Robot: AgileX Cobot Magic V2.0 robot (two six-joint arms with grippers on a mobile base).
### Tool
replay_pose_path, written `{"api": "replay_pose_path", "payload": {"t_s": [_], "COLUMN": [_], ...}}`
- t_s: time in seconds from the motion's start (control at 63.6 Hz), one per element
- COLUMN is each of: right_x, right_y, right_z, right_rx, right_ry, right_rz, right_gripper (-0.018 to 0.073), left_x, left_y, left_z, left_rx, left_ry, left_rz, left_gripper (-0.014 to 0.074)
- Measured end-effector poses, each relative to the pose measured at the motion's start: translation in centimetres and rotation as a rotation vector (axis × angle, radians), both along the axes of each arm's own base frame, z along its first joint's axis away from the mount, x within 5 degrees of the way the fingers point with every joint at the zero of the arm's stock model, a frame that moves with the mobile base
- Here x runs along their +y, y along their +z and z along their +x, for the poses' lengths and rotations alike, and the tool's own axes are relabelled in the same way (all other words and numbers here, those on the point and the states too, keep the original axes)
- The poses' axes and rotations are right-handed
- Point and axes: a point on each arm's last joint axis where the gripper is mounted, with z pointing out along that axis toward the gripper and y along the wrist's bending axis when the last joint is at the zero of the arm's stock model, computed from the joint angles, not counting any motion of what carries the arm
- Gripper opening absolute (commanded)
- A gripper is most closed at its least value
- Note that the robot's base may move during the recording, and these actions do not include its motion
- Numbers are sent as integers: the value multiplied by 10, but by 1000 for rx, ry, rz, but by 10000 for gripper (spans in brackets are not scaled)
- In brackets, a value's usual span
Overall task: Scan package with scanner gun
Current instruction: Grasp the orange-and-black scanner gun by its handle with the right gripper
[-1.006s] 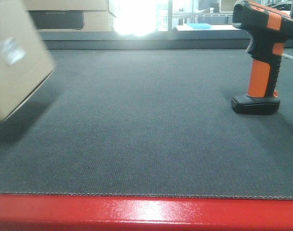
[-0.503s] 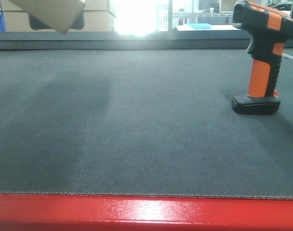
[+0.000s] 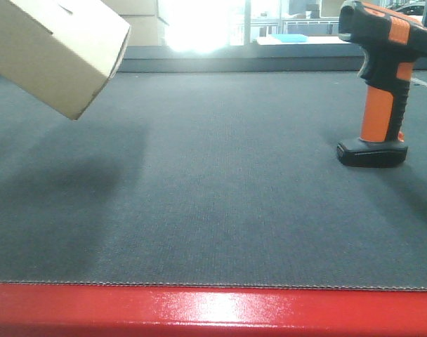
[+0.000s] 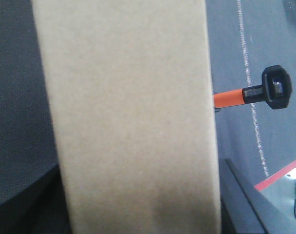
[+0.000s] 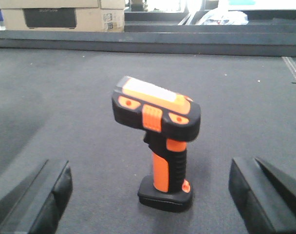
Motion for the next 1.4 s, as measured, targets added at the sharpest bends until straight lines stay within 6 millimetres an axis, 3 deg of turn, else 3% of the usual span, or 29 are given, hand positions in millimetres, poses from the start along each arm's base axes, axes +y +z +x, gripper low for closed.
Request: {"api": "replay_pose_path", "payload": {"t_s": [0.204,0.424,0.707,1.116,1.399], "right_x": [2,15,12,20,22], "right_y": [-36,-50,-86,-85,-87], "right_z": [19,51,82,129,146], "right_rx": [72,-2,30,-3,17], "right_ry": [-16,8,-108,-167,-200], "right_rz": [-9,-20,7,48,76], "right_gripper": [561,561,561,561,561], "left_x": [0,0,1,1,1], "left_y": [0,0,-1,-2,-2], "left_z": [0,0,0,0,0], "left_rx": [1,1,3,6,6], "left_ry": [0,0,-2,-3,-3], "left_rz": [4,4,14,25,26], "left_gripper": [-111,-111,-111,-111,-111]}}
